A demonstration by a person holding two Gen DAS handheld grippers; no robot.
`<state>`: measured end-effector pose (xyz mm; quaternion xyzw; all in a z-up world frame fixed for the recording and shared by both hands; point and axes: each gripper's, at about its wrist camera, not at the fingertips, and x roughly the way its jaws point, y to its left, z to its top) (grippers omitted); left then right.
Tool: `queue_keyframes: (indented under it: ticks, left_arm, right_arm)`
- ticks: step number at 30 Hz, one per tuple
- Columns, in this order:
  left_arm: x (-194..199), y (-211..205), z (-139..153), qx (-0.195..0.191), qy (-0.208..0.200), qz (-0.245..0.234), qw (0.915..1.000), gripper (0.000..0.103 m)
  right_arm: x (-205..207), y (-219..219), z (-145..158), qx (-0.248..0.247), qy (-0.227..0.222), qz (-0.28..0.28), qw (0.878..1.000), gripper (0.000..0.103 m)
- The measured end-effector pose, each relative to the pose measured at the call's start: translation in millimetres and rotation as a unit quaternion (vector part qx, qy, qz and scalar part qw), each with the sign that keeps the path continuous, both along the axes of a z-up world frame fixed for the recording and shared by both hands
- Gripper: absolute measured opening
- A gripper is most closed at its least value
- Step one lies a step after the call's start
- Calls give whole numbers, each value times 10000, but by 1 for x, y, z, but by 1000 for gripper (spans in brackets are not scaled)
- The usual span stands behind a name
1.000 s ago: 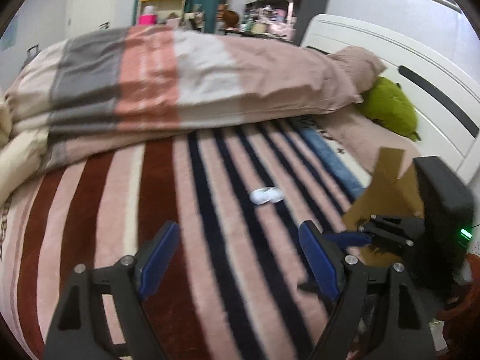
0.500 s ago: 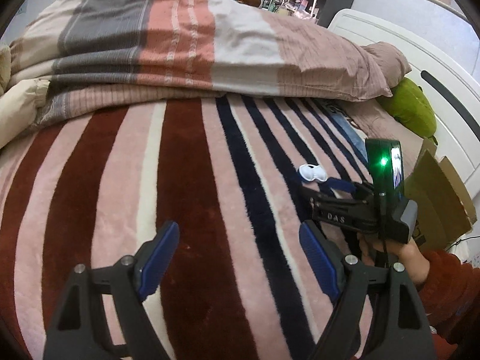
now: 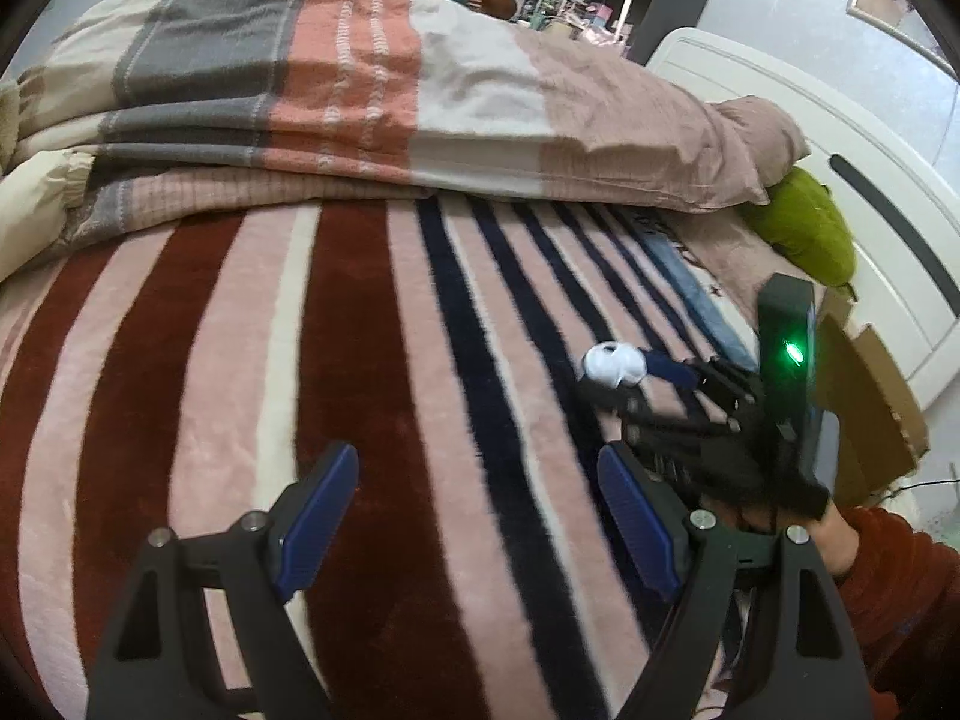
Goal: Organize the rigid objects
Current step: 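Grasp the white contact-lens case with the right tool, then carry the lens case into the cardboard box and release it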
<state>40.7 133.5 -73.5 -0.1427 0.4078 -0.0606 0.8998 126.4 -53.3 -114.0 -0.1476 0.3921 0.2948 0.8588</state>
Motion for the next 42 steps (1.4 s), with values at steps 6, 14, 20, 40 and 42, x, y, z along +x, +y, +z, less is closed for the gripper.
queue_keyframes:
  ticks: [6,14,20,40,42]
  left_arm:
    - [-4,-32,23,-392,-125,-560,9976,80]
    - [-7,-95,69,-640,-326,-1262,9894,54]
    - [-4,-157,108,-398,-533,-1775,9819,31]
    - [82,-317,101,-97,-76,-2787,9603,31]
    - [85,-322,98,5,-56,-2775,9607,35]
  right_arm:
    - [-63,-5,49,336,45,1098,9934,58]
    - [-114,-37,113,432,-454,1590,9853,58]
    - [-111,-89,143,640,-577,1282,9880,58]
    - [-40,-241,148,344,129,124,9992,59]
    - [-40,-242,143,283,157,89,9994,59]
